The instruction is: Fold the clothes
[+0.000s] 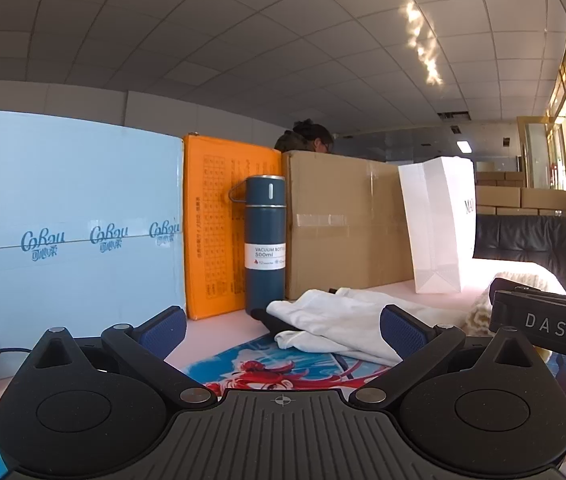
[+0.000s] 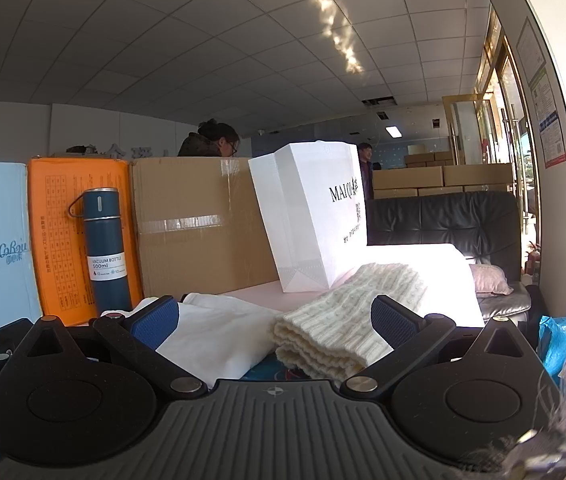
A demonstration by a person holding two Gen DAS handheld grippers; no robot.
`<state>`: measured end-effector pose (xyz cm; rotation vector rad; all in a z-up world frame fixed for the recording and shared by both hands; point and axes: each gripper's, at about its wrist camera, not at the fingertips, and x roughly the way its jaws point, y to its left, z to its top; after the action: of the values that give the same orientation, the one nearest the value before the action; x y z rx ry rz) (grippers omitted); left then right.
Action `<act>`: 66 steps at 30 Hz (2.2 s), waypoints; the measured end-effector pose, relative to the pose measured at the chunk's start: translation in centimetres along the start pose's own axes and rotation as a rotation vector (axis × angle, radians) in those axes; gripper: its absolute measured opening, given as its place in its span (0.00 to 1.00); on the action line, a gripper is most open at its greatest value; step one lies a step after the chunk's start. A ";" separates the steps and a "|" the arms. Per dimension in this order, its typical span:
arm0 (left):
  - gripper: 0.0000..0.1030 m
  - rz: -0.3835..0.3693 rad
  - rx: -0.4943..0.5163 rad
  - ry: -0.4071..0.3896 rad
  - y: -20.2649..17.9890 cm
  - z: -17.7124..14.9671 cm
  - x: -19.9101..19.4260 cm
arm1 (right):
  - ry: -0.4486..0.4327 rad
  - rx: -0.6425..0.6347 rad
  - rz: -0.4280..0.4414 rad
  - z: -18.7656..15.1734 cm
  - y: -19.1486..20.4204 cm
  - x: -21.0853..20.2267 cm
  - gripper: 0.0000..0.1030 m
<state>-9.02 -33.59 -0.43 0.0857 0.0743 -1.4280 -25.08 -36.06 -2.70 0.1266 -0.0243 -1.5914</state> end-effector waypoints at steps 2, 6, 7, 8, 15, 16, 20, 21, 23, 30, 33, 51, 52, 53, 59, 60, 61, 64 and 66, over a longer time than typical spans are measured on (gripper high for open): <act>1.00 0.000 0.001 -0.002 0.0 0.0 0.0 | -0.002 0.000 -0.001 0.0 0.0 0.0 1.00; 1.00 0.000 -0.001 -0.001 0.0 0.0 -0.1 | -0.001 0.001 -0.001 0.0 0.0 0.0 1.00; 1.00 0.000 -0.001 -0.001 0.0 0.0 -0.1 | -0.001 0.001 -0.001 0.0 0.0 0.0 1.00; 1.00 0.000 0.000 0.000 0.0 0.0 -0.1 | -0.001 0.002 -0.001 0.0 0.0 0.0 1.00; 1.00 -0.002 0.000 0.003 0.0 0.0 0.0 | 0.000 0.001 -0.002 0.0 0.1 0.1 1.00; 1.00 -0.002 0.000 0.002 0.0 0.0 0.0 | 0.000 0.001 -0.001 0.0 0.1 0.2 1.00; 1.00 -0.001 -0.001 0.002 0.0 0.0 0.0 | 0.000 0.002 -0.002 0.0 0.1 0.2 1.00; 1.00 -0.001 -0.001 0.003 0.0 0.0 0.0 | -0.001 0.002 -0.002 0.0 0.1 0.2 1.00; 1.00 -0.001 -0.001 0.003 0.0 0.0 0.0 | -0.002 0.003 -0.003 0.0 0.1 0.1 1.00; 1.00 -0.002 -0.001 0.004 0.0 0.0 0.0 | 0.000 0.003 -0.002 0.0 0.1 0.0 1.00; 1.00 -0.002 -0.001 0.002 -0.1 0.0 -0.1 | 0.000 0.002 -0.001 0.1 0.1 0.1 1.00; 1.00 -0.002 -0.006 0.007 0.0 0.0 0.0 | 0.002 0.000 0.000 0.0 -0.1 -0.2 1.00; 1.00 -0.002 -0.007 0.006 0.0 0.0 0.0 | 0.002 -0.001 0.000 0.0 -0.1 -0.2 1.00; 1.00 -0.002 -0.008 0.005 0.0 0.0 -0.1 | 0.001 0.000 0.000 0.0 -0.2 -0.2 1.00; 1.00 -0.002 -0.008 0.007 0.0 0.0 -0.1 | 0.001 0.001 0.001 0.0 -0.2 -0.2 1.00; 1.00 -0.002 -0.009 0.007 0.0 0.0 -0.1 | 0.001 0.001 0.001 0.0 -0.2 -0.2 1.00; 1.00 -0.002 -0.009 0.007 0.0 -0.1 -0.1 | 0.002 0.001 0.001 0.0 -0.1 -0.2 1.00; 1.00 -0.001 -0.010 0.006 0.0 -0.1 -0.2 | 0.001 0.001 0.001 0.0 -0.1 -0.2 1.00; 1.00 -0.001 -0.010 0.006 0.0 -0.1 -0.2 | 0.001 0.001 0.001 0.0 -0.1 -0.1 1.00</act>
<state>-9.05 -33.36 -0.54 0.0817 0.0865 -1.4282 -25.21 -35.93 -2.67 0.1286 -0.0245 -1.5902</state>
